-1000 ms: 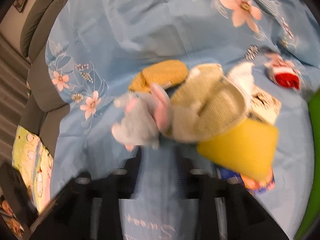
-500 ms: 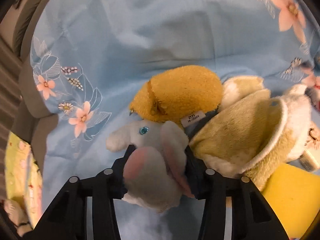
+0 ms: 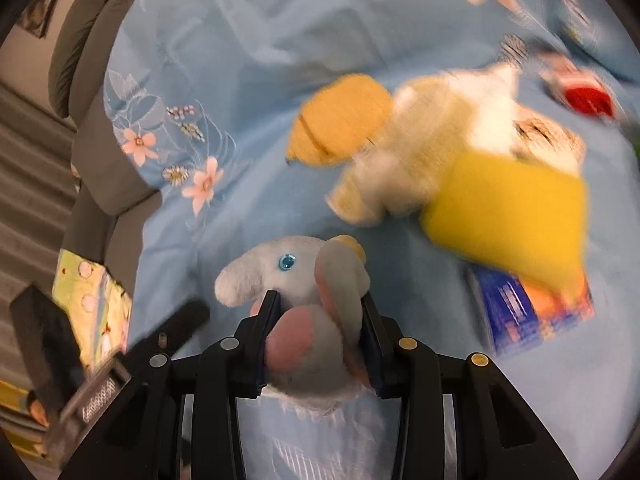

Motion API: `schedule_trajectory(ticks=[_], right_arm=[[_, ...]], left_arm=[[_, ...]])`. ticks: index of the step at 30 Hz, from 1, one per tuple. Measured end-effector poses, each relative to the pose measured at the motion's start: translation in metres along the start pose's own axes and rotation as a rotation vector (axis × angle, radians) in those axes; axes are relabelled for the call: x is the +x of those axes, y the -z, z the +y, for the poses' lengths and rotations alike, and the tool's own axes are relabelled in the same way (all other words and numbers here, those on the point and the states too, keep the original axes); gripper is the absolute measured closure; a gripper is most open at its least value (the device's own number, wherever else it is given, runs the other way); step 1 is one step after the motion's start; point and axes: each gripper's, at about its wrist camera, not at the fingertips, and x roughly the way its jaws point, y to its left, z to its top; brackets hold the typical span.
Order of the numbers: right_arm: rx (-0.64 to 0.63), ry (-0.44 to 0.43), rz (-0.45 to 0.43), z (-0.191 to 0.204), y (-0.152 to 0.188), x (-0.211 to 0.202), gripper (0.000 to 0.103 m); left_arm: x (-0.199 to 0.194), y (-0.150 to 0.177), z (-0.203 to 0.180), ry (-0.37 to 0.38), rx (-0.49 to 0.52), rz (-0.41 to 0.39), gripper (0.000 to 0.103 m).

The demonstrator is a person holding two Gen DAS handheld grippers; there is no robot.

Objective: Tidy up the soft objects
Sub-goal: 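Lift the elephant plush with the right tool and carry it over the green box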

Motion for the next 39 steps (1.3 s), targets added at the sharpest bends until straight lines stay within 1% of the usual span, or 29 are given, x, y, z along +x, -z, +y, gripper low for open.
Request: schedule_trajectory(ticks=[2, 4, 5, 6, 7, 8, 10, 13, 15, 16, 17, 20, 23, 26, 27, 28, 29, 30, 31, 32, 33, 34, 35, 36, 39], right_arm=[[0.009, 0.028, 0.011, -0.012, 0.012, -0.015, 0.062], [0.011, 0.062, -0.019, -0.021, 0.022, -0.030, 0.061], [0.020, 0.056, -0.032, -0.024, 0.025, -0.035, 0.059], [0.032, 0.040, -0.045, -0.029, 0.027, -0.041, 0.047], [0.042, 0.027, -0.053, -0.032, 0.027, -0.045, 0.033], [0.056, 0.014, -0.066, -0.036, 0.029, -0.050, 0.030], [0.088, 0.000, -0.115, -0.044, 0.035, -0.062, 0.030], [0.102, 0.005, -0.144, -0.051, 0.042, -0.069, 0.030], [0.107, -0.009, -0.131, -0.053, 0.043, -0.065, 0.030], [0.110, -0.027, -0.116, -0.054, 0.042, -0.061, 0.030], [0.111, -0.039, -0.110, -0.054, 0.042, -0.059, 0.030], [0.122, -0.083, -0.110, -0.058, 0.043, -0.056, 0.030], [0.125, -0.093, -0.116, -0.058, 0.040, -0.051, 0.030], [0.124, -0.102, -0.095, -0.057, 0.039, -0.042, 0.030], [0.119, -0.102, -0.082, -0.057, 0.039, -0.038, 0.030], [0.117, -0.096, -0.068, -0.056, 0.039, -0.033, 0.030], [0.116, -0.087, -0.057, -0.056, 0.039, -0.028, 0.030], [0.113, -0.080, -0.044, -0.057, 0.040, -0.024, 0.030], [0.111, -0.075, -0.024, -0.058, 0.040, -0.017, 0.030], [0.117, -0.077, -0.006, -0.060, 0.041, -0.011, 0.031], [0.128, -0.086, 0.017, -0.061, 0.042, -0.003, 0.038], [0.133, -0.108, 0.032, -0.063, 0.043, 0.001, 0.041], [0.137, -0.123, 0.034, -0.064, 0.045, 0.003, 0.042], [0.129, -0.118, 0.018, -0.063, 0.046, 0.001, 0.045], [0.096, -0.104, -0.052, -0.060, 0.046, -0.018, 0.046]], left_arm=[[0.004, 0.007, -0.010, 0.031, 0.045, 0.036, 0.014], [0.004, 0.012, -0.020, 0.024, 0.082, 0.033, 0.014], [0.004, 0.015, -0.024, 0.021, 0.095, 0.030, 0.014], [0.004, 0.017, -0.028, 0.023, 0.108, 0.031, 0.014], [0.005, 0.019, -0.032, 0.029, 0.120, 0.036, 0.014], [0.005, 0.023, -0.036, 0.044, 0.137, 0.048, 0.014], [0.006, 0.027, -0.042, 0.065, 0.159, 0.065, 0.014], [0.005, 0.035, -0.048, 0.097, 0.173, 0.080, 0.014], [0.007, 0.039, -0.050, 0.134, 0.174, 0.098, 0.014], [0.009, 0.042, -0.051, 0.171, 0.172, 0.114, 0.014], [0.011, 0.043, -0.053, 0.193, 0.174, 0.126, 0.015], [0.017, 0.049, -0.056, 0.227, 0.185, 0.162, 0.014], [0.021, 0.052, -0.056, 0.254, 0.173, 0.182, 0.015], [0.023, 0.057, -0.058, 0.284, 0.197, 0.213, 0.016], [0.025, 0.061, -0.062, 0.298, 0.218, 0.229, 0.019], [0.026, 0.062, -0.064, 0.302, 0.231, 0.237, 0.026], [0.029, 0.065, -0.067, 0.304, 0.248, 0.247, 0.030], [0.033, 0.069, -0.070, 0.303, 0.261, 0.258, 0.042], [0.037, 0.072, -0.072, 0.301, 0.270, 0.269, 0.048], [0.038, 0.073, -0.073, 0.301, 0.273, 0.271, 0.050], [0.037, 0.075, -0.075, 0.303, 0.285, 0.258, 0.059], [0.035, 0.076, -0.078, 0.294, 0.302, 0.240, 0.060], [0.029, 0.076, -0.082, 0.281, 0.334, 0.204, 0.062], [0.027, 0.076, -0.084, 0.281, 0.346, 0.192, 0.065], [0.016, 0.075, -0.096, 0.315, 0.376, 0.147, 0.065]])
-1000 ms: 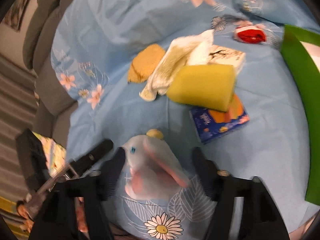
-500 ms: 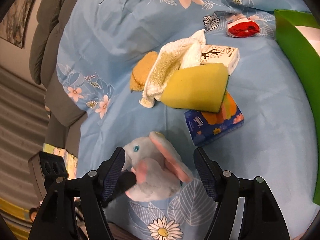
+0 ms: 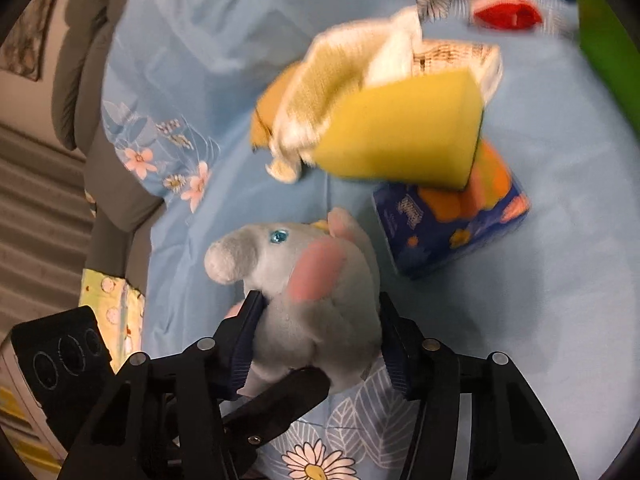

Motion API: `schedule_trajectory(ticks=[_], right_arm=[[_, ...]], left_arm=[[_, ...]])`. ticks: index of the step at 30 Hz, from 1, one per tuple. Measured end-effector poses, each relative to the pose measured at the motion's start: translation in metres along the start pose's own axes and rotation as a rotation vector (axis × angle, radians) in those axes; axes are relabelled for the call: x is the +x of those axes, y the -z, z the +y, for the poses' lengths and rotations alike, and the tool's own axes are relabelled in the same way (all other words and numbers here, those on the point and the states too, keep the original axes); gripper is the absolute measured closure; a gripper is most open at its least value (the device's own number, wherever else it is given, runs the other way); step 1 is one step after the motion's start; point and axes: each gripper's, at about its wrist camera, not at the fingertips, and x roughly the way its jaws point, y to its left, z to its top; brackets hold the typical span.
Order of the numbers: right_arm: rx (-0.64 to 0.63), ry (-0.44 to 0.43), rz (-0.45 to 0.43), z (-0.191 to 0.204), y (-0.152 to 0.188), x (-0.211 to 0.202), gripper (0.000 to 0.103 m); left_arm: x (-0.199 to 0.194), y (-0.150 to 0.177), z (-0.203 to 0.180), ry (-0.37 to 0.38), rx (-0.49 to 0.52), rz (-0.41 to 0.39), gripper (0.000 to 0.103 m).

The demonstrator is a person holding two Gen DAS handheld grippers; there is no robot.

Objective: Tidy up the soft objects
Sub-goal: 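Lift the elephant plush with the right tool and carry it over the green box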

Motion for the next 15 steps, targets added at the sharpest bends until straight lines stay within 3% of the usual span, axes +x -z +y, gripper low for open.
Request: schedule_trajectory(ticks=[9, 15], right_arm=[[-0.018, -0.017, -0.254, -0.007, -0.010, -0.091, 0.046], [0.019, 0.067, -0.432, -0.032, -0.011, -0.151, 0.046]], left_arm=[[-0.015, -0.014, -0.081, 0.023, 0.239, -0.138, 0.065], [0.009, -0.030, -0.134, 0.144, 0.324, -0.129, 0.065]])
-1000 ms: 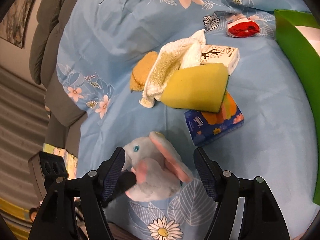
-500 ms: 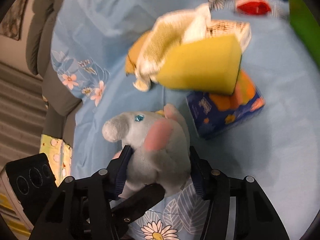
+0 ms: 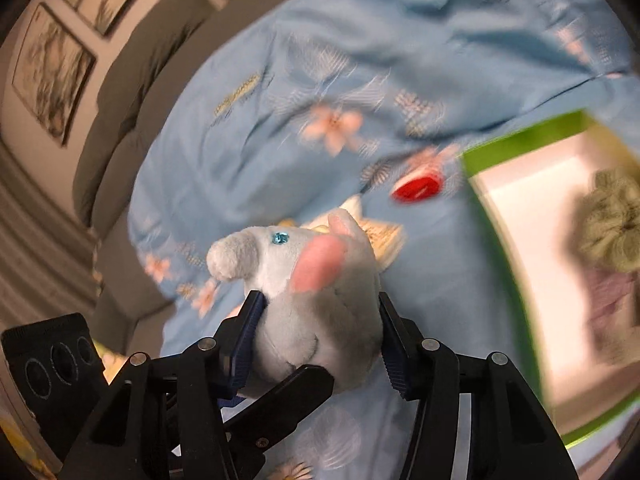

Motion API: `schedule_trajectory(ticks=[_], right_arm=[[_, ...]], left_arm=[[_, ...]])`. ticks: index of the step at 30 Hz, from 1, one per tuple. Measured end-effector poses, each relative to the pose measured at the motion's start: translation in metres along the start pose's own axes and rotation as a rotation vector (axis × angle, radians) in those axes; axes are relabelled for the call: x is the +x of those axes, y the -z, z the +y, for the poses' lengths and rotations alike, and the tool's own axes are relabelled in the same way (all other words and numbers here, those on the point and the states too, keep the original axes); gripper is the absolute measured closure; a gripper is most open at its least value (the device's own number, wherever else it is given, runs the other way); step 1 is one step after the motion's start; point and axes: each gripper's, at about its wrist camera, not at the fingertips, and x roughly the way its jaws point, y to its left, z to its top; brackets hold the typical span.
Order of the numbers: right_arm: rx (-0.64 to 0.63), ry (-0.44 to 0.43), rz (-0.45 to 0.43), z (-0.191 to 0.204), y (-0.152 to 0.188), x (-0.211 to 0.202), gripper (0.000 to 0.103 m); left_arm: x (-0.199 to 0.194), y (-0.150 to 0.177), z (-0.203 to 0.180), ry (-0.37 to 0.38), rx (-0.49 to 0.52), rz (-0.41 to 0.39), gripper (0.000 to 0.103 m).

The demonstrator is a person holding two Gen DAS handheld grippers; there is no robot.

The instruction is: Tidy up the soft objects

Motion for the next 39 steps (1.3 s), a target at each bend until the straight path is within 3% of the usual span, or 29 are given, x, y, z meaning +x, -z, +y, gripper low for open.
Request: schedule_trajectory(ticks=[6, 14, 18, 21, 23, 25, 27, 30, 35, 39], right_arm=[[0.057, 0.120, -0.104, -0.049, -0.019, -0.039, 0.046], [0.189, 0.223, -0.147, -0.117, -0.038, -0.066, 0.046], [0.245, 0.263, -0.143, -0.142, -0.043, -0.066, 0.046], [0.291, 0.278, -0.108, -0.156, -0.044, -0.057, 0.046], [0.327, 0.285, -0.073, -0.165, -0.043, -0.050, 0.046], [0.339, 0.295, -0.063, -0.168, -0.042, -0.049, 0.040], [0.327, 0.306, -0.087, -0.163, -0.042, -0.054, 0.031], [0.275, 0.337, -0.129, -0.150, -0.041, -0.061, 0.029], [0.212, 0.351, -0.153, -0.129, -0.041, -0.059, 0.027], [0.155, 0.335, -0.143, -0.108, -0.040, -0.051, 0.026]], left_arm=[[0.044, -0.011, -0.043, 0.093, 0.057, 0.058, 0.065], [0.104, -0.017, -0.085, 0.194, 0.091, 0.160, 0.065], [0.126, -0.016, -0.096, 0.200, 0.094, 0.196, 0.066], [0.136, -0.011, -0.098, 0.143, 0.115, 0.213, 0.060], [0.135, -0.006, -0.100, 0.111, 0.139, 0.209, 0.055], [0.133, -0.004, -0.097, 0.090, 0.137, 0.211, 0.041], [0.129, -0.003, -0.090, 0.074, 0.113, 0.216, 0.036], [0.107, -0.001, -0.078, 0.084, 0.087, 0.172, 0.028], [0.069, 0.000, -0.057, 0.065, 0.032, 0.115, 0.019], [0.041, 0.003, -0.032, 0.026, -0.028, 0.078, 0.017]])
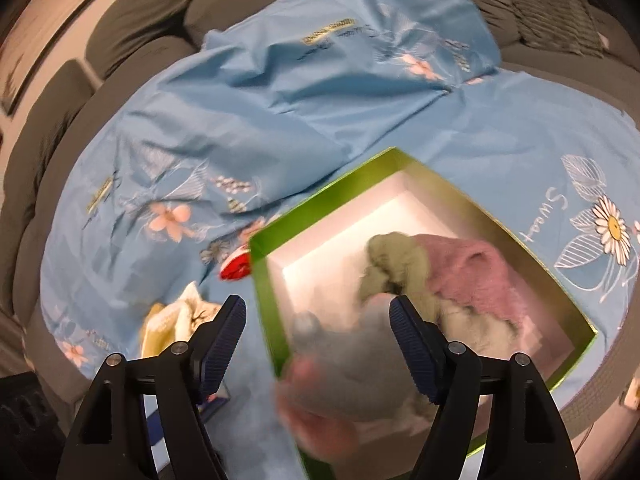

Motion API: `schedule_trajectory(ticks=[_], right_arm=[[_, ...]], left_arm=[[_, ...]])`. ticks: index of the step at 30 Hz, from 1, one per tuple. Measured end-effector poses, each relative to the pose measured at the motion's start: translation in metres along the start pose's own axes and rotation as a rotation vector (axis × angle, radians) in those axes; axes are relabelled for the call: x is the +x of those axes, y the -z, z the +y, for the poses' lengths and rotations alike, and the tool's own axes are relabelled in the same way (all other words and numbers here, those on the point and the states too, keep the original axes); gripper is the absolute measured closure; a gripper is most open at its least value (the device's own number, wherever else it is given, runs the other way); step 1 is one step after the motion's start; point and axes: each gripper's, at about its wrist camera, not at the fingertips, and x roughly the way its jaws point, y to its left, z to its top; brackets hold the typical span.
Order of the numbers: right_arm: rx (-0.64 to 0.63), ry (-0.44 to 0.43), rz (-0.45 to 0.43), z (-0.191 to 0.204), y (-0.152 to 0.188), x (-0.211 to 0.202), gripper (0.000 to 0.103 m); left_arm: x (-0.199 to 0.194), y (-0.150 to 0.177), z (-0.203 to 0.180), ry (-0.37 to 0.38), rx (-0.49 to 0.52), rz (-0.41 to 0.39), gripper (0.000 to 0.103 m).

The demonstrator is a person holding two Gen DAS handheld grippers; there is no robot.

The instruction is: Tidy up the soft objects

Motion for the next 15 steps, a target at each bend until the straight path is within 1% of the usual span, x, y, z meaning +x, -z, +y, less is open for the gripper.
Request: schedule_trajectory(ticks=[2, 3, 5, 6, 7, 9, 10, 13, 15], right_arm=[[-0.036, 0.001, -0.011, 0.012, 0.004, -0.002, 0.021], [-0.053, 0.000, -0.014, 0.018, 0.005, -0.003, 0.019], [-0.101, -0.012, -0.018, 0.032, 0.011, -0.004, 0.018], [-0.116, -0.016, -0.017, 0.037, 0.013, -0.004, 0.018], [-0.137, -0.022, -0.014, 0.045, 0.015, -0.004, 0.018], [-0.159, -0.023, -0.007, 0.054, 0.019, -0.001, 0.017], [-0.174, -0.025, 0.000, 0.061, 0.022, 0.001, 0.017], [-0.203, -0.044, 0.032, 0.078, 0.028, 0.010, 0.016], [-0.225, -0.071, 0.078, 0.092, 0.035, 0.021, 0.016]], left_arm=[[-0.016, 0.003, 0.019, -0.027, -0.044, -0.015, 0.017], [-0.026, 0.005, 0.033, -0.054, -0.076, -0.030, 0.017], [-0.044, 0.010, 0.060, -0.119, -0.133, -0.055, 0.017], [-0.050, 0.013, 0.069, -0.139, -0.148, -0.060, 0.017], [-0.060, 0.017, 0.085, -0.179, -0.171, -0.066, 0.017], [-0.072, 0.024, 0.106, -0.234, -0.196, -0.076, 0.017], [-0.081, 0.029, 0.121, -0.273, -0.219, -0.087, 0.017], [-0.094, 0.040, 0.149, -0.331, -0.290, -0.095, 0.016], [-0.101, 0.048, 0.166, -0.370, -0.337, -0.106, 0.016]])
